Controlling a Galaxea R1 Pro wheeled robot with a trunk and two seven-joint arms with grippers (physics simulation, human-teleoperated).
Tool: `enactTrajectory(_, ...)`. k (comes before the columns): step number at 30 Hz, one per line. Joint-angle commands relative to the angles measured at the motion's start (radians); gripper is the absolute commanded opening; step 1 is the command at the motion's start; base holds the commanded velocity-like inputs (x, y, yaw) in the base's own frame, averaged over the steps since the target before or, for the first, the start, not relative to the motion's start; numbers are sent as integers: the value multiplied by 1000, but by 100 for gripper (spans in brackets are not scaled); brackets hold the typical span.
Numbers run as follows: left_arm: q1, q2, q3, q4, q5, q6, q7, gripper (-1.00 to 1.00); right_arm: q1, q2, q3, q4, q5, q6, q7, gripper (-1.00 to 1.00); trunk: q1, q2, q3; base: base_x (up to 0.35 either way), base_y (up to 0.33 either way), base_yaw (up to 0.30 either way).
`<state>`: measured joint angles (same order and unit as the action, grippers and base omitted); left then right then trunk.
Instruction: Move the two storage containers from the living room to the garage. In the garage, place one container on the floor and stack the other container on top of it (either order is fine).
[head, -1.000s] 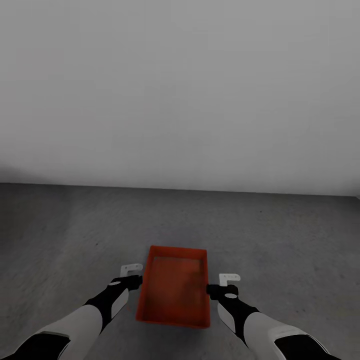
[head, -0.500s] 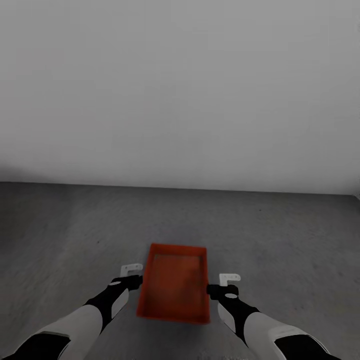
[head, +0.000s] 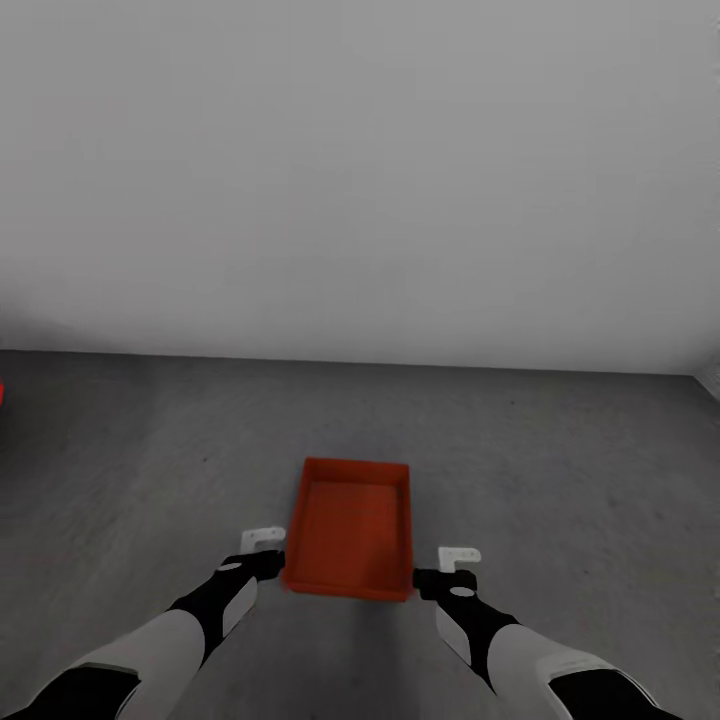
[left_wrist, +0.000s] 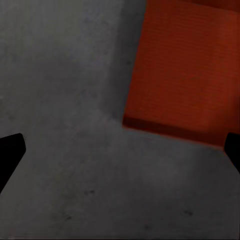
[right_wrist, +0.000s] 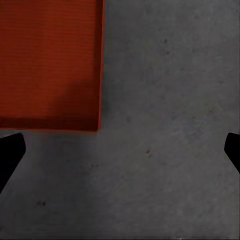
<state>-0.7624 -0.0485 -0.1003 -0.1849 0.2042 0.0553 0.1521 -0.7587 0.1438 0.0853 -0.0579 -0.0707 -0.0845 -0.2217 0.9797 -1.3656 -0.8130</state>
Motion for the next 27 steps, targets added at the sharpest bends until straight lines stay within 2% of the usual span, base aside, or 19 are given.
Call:
enactTrajectory(1,0,1,-9,-2,10,6,6,100,-1,0,8,1,-8,-4,-4,100,-1,0,-1,-335,0,0)
enactTrajectory(10,0,1,-9,-2,9,6,6,100,-1,0,8,1,-8,-4,-4,100,-1,0,-1,-273,0,0)
enactTrajectory(27,0,-1,-10,-2,10,6,6,100,-1,5,10,1,-8,-3,-4,100,-1,0,0,-14,0,0)
